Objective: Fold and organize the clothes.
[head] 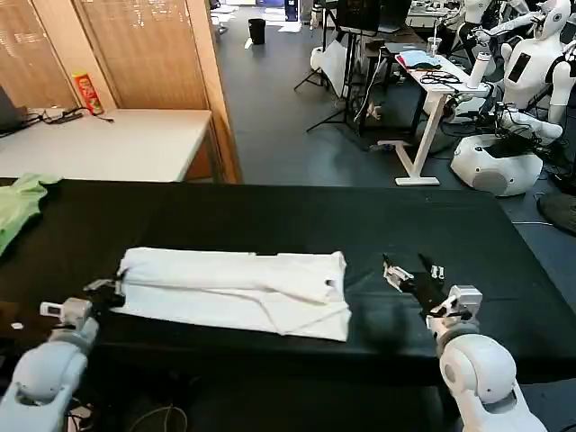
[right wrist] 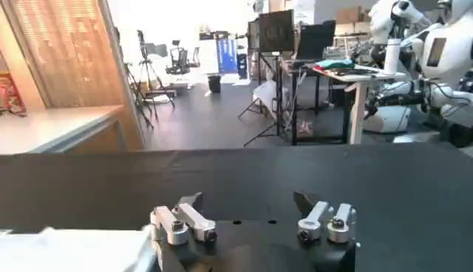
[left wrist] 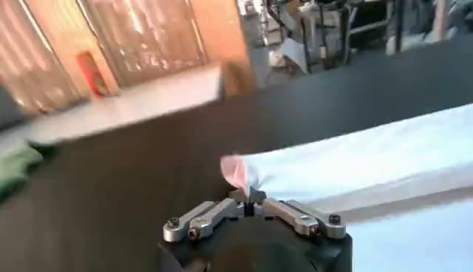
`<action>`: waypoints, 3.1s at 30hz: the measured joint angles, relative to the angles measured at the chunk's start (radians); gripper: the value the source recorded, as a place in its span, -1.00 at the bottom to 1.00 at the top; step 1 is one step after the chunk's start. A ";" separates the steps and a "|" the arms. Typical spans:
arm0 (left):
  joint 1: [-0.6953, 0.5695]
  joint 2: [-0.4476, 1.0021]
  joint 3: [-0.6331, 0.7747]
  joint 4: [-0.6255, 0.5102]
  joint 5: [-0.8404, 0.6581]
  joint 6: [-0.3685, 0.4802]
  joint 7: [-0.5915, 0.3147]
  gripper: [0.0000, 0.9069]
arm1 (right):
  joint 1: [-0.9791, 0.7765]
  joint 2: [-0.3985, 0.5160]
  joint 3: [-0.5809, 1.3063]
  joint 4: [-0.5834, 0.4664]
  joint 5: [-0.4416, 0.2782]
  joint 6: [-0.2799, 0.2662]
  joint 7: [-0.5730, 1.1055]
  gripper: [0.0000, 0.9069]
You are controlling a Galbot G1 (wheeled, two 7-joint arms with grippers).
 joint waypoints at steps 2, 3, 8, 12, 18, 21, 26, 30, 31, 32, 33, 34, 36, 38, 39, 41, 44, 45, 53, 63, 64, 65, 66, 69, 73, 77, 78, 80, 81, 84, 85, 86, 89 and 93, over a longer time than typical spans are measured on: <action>0.002 0.007 0.001 -0.009 0.001 0.009 -0.011 -1.00 | -0.005 0.003 0.001 0.005 -0.004 0.001 -0.001 0.94; 0.006 0.007 0.005 -0.018 -0.004 0.019 -0.017 -1.00 | -0.008 0.004 0.003 0.007 -0.006 0.002 -0.001 0.94; 0.037 -0.042 0.043 -0.125 -0.081 0.078 -0.055 -1.00 | -0.026 0.021 0.004 0.012 -0.042 0.014 -0.016 0.94; 0.062 -0.121 0.115 -0.260 -0.150 0.114 -0.078 -1.00 | -0.038 0.031 0.011 0.013 -0.061 0.019 -0.020 0.94; 0.044 -0.231 0.267 -0.381 -0.230 0.153 -0.118 -1.00 | -0.058 0.033 0.037 0.030 -0.062 0.019 -0.024 0.94; 0.024 -0.277 0.336 -0.395 -0.241 0.159 -0.122 -1.00 | -0.068 0.032 0.049 0.036 -0.062 0.020 -0.028 0.94; -0.001 -0.340 0.426 -0.394 -0.258 0.159 -0.122 -1.00 | -0.079 0.036 0.059 0.036 -0.067 0.022 -0.033 0.94; -0.025 -0.386 0.476 -0.374 -0.254 0.154 -0.122 -1.00 | -0.078 0.048 0.052 0.034 -0.079 0.022 -0.036 0.94; -0.030 -0.395 0.486 -0.371 -0.249 0.153 -0.120 -1.00 | -0.078 0.050 0.051 0.032 -0.084 0.022 -0.036 0.94; -0.035 -0.402 0.492 -0.363 -0.246 0.152 -0.121 -1.00 | -0.078 0.053 0.048 0.031 -0.087 0.022 -0.037 0.94; -0.040 -0.411 0.500 -0.357 -0.243 0.151 -0.121 -1.00 | -0.079 0.055 0.047 0.029 -0.089 0.022 -0.038 0.94; -0.046 -0.422 0.508 -0.351 -0.241 0.150 -0.120 -1.00 | -0.079 0.056 0.046 0.028 -0.091 0.022 -0.038 0.94; -0.055 -0.433 0.519 -0.340 -0.241 0.151 -0.120 -1.00 | -0.079 0.058 0.045 0.026 -0.093 0.022 -0.038 0.94; -0.065 -0.445 0.531 -0.332 -0.241 0.152 -0.121 -1.00 | -0.079 0.059 0.045 0.024 -0.093 0.022 -0.038 0.94; -0.071 -0.451 0.536 -0.326 -0.241 0.152 -0.123 -1.00 | -0.079 0.059 0.045 0.022 -0.094 0.022 -0.038 0.94; -0.082 -0.463 0.548 -0.317 -0.241 0.153 -0.124 -1.00 | -0.078 0.061 0.044 0.019 -0.096 0.022 -0.038 0.94; -0.093 -0.480 0.561 -0.305 -0.238 0.153 -0.124 -1.00 | -0.077 0.065 0.042 0.015 -0.097 0.022 -0.038 0.94; -0.096 -0.487 0.566 -0.299 -0.231 0.151 -0.123 -1.00 | -0.077 0.066 0.041 0.015 -0.097 0.022 -0.038 0.94; -0.087 -0.517 0.580 -0.242 -0.166 0.125 -0.100 0.94 | -0.077 0.061 0.039 0.016 -0.095 0.026 -0.050 0.94; -0.084 -0.551 0.593 -0.234 -0.289 0.147 -0.102 0.94 | -0.041 0.034 -0.017 -0.011 -0.062 0.026 -0.110 0.94; -0.080 -0.549 0.589 -0.242 -0.303 0.150 -0.101 0.94 | -0.034 0.028 -0.030 -0.015 -0.055 0.026 -0.122 0.94; -0.077 -0.545 0.584 -0.253 -0.301 0.145 -0.094 0.94 | -0.027 0.024 -0.042 -0.020 -0.054 0.026 -0.130 0.94; -0.077 -0.539 0.576 -0.264 -0.289 0.138 -0.087 0.94 | -0.019 0.020 -0.057 -0.027 -0.057 0.026 -0.138 0.94; -0.082 -0.508 0.549 -0.296 -0.223 0.106 -0.073 0.94 | 0.022 0.015 -0.124 -0.060 -0.084 0.026 -0.163 0.94; -0.071 -0.425 0.481 -0.302 -0.122 0.062 -0.063 0.94 | 0.089 0.023 -0.237 -0.109 -0.132 0.025 -0.189 0.94; -0.050 -0.352 0.419 -0.309 -0.089 0.053 -0.062 0.94 | 0.150 0.034 -0.335 -0.155 -0.189 0.026 -0.183 0.94; -0.044 -0.345 0.408 -0.313 -0.084 0.053 -0.062 0.94 | 0.162 0.037 -0.356 -0.166 -0.204 0.025 -0.182 0.94; -0.033 -0.335 0.392 -0.317 -0.072 0.052 -0.061 0.94 | 0.183 0.042 -0.395 -0.188 -0.235 0.021 -0.181 0.94; -0.028 -0.333 0.388 -0.318 -0.066 0.051 -0.060 0.94 | 0.193 0.044 -0.412 -0.197 -0.251 0.018 -0.181 0.94; -0.018 -0.331 0.377 -0.319 -0.049 0.048 -0.058 0.94 | 0.217 0.053 -0.451 -0.225 -0.301 0.010 -0.181 0.94; -0.015 -0.331 0.374 -0.319 -0.045 0.047 -0.058 0.94 | 0.223 0.057 -0.459 -0.234 -0.317 0.013 -0.178 0.94; -0.013 -0.330 0.370 -0.319 -0.042 0.046 -0.057 0.94 | 0.229 0.062 -0.464 -0.245 -0.333 0.020 -0.175 0.94; -0.005 -0.330 0.359 -0.317 -0.038 0.044 -0.056 0.94 | 0.235 0.083 -0.465 -0.279 -0.360 0.033 -0.158 0.94; 0.009 -0.330 0.344 -0.314 -0.035 0.036 -0.052 0.94 | 0.224 0.110 -0.441 -0.290 -0.362 0.039 -0.147 0.94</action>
